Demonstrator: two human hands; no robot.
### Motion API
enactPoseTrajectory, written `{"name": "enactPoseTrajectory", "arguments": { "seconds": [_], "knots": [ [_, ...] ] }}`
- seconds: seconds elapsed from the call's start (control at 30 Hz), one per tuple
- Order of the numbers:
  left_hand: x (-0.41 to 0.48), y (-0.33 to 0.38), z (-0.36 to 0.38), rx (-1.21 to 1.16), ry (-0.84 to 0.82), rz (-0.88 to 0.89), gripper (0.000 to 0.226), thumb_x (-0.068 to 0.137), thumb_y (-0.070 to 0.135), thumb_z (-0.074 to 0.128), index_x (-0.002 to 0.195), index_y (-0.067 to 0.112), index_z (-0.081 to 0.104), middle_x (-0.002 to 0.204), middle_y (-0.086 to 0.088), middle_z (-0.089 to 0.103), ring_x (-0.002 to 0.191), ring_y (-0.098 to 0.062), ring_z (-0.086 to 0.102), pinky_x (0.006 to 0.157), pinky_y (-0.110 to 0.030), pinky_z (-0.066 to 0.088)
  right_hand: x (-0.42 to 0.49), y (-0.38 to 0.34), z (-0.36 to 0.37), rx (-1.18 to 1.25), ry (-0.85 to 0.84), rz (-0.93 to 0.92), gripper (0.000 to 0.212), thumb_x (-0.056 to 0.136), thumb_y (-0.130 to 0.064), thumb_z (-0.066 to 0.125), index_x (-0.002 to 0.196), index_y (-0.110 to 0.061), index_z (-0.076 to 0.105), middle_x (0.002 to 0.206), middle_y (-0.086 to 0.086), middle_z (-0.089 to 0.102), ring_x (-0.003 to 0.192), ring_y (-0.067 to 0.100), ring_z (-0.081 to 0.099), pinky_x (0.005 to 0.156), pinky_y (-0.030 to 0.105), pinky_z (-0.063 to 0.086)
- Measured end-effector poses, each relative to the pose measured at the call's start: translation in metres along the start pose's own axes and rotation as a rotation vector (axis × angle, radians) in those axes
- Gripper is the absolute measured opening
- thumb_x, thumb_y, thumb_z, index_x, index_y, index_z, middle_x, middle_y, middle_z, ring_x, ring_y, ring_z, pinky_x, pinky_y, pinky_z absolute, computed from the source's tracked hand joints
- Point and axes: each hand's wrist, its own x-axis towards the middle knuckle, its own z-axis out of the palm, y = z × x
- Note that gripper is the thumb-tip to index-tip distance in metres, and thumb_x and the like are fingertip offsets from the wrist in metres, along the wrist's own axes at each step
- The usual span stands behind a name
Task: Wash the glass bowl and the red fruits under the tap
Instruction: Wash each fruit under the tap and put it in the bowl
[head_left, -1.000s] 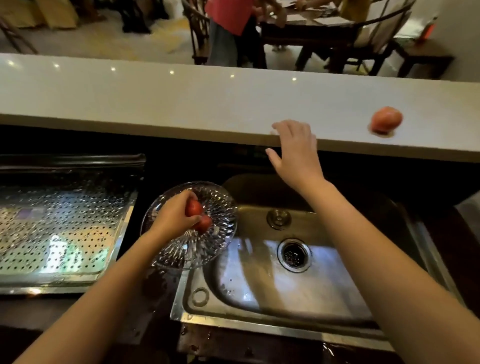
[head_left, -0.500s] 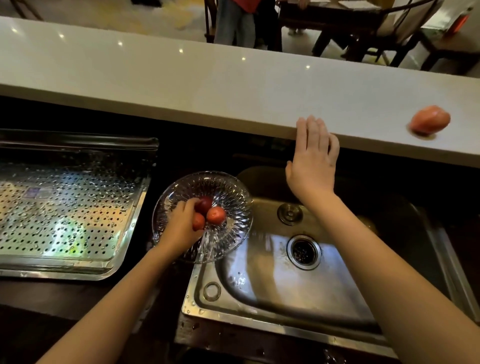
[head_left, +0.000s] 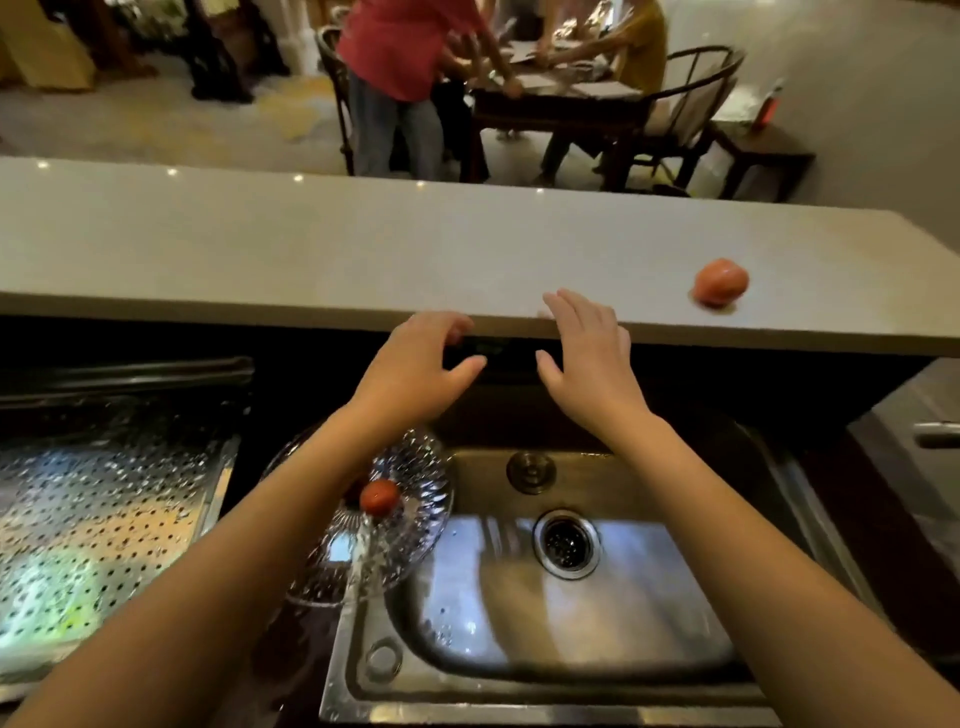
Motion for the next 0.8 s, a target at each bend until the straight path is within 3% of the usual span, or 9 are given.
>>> {"name": "enactPoseTrajectory", "arguments": {
  "seconds": [0.1,0.17,0.27,0.37,0.5,0.63,0.73,0.8],
  "knots": [
    [0.049,0.047,0.016,-0.084,0.007,0.094,0.040,0.086,0.032,0.059,0.122,0.017,0.053,0.113,-0.001,0.060,0.095,-0.007,0.052,0.081,-0.023,0.039,-0.011,0.034,-0.026,0.001,0.091,0.080,0.050,0.089,-0.025,0.054,0.136,-0.018,0.038,0.140,0.003,0.042,0.130,0.022,0.033,0.107,0.041,0.027],
    [0.081,0.078,0.037,-0.106,0.001,0.136,0.043,0.086,0.032,0.059,0.126,0.017,0.050,0.118,-0.001,0.060,0.098,-0.008,0.053,0.081,-0.022,0.039,-0.018,0.060,-0.042,-0.018,0.158,0.179,0.046,0.089,-0.024,0.054,0.133,-0.017,0.041,0.135,0.004,0.047,0.127,0.023,0.037,0.106,0.041,0.030],
    [0.117,0.119,0.074,-0.134,-0.085,0.162,0.056,0.086,0.032,0.060,0.136,0.018,0.040,0.131,-0.005,0.055,0.115,-0.018,0.053,0.089,-0.027,0.041,-0.024,0.092,-0.058,-0.054,0.214,0.359,0.045,0.089,-0.022,0.054,0.131,-0.012,0.043,0.132,0.007,0.049,0.124,0.025,0.040,0.104,0.040,0.033],
    [0.137,0.150,0.110,-0.140,-0.249,0.170,0.073,0.082,0.034,0.064,0.143,0.016,0.028,0.144,-0.010,0.043,0.129,-0.025,0.044,0.104,-0.036,0.036,-0.024,0.122,-0.065,-0.078,0.147,0.500,0.053,0.090,-0.024,0.053,0.138,-0.009,0.035,0.142,0.009,0.041,0.133,0.026,0.032,0.109,0.042,0.029],
    [0.150,0.165,0.142,-0.126,-0.292,0.188,0.074,0.081,0.039,0.065,0.141,0.014,0.030,0.141,-0.011,0.045,0.126,-0.029,0.045,0.104,-0.038,0.035,-0.026,0.148,-0.057,-0.163,-0.060,0.478,0.067,0.093,-0.029,0.049,0.147,-0.008,0.016,0.157,0.011,0.013,0.145,0.028,0.006,0.119,0.041,0.010],
    [0.153,0.166,0.153,-0.236,-0.185,0.125,0.058,0.078,0.030,0.070,0.127,0.017,0.040,0.126,-0.010,0.053,0.111,-0.027,0.054,0.090,-0.033,0.043,-0.034,0.155,-0.041,-0.177,-0.064,0.417,0.081,0.091,-0.032,0.053,0.149,-0.013,0.000,0.159,0.007,-0.007,0.145,0.025,-0.011,0.117,0.038,0.002],
    [0.151,0.167,0.153,-0.287,-0.171,0.104,0.057,0.075,0.024,0.073,0.122,0.018,0.042,0.124,-0.008,0.053,0.110,-0.024,0.053,0.091,-0.034,0.047,-0.038,0.161,-0.041,-0.139,-0.076,0.381,0.081,0.091,-0.033,0.053,0.149,-0.014,-0.001,0.159,0.004,-0.009,0.145,0.021,-0.013,0.117,0.036,0.003],
    [0.140,0.167,0.153,-0.311,-0.167,0.137,0.063,0.073,0.026,0.075,0.125,0.018,0.042,0.126,-0.006,0.051,0.113,-0.021,0.051,0.094,-0.031,0.044,-0.039,0.162,-0.050,0.038,-0.046,0.376,0.067,0.094,-0.029,0.048,0.149,-0.014,0.013,0.159,0.003,0.003,0.146,0.019,-0.005,0.117,0.033,0.007]
  ]
}}
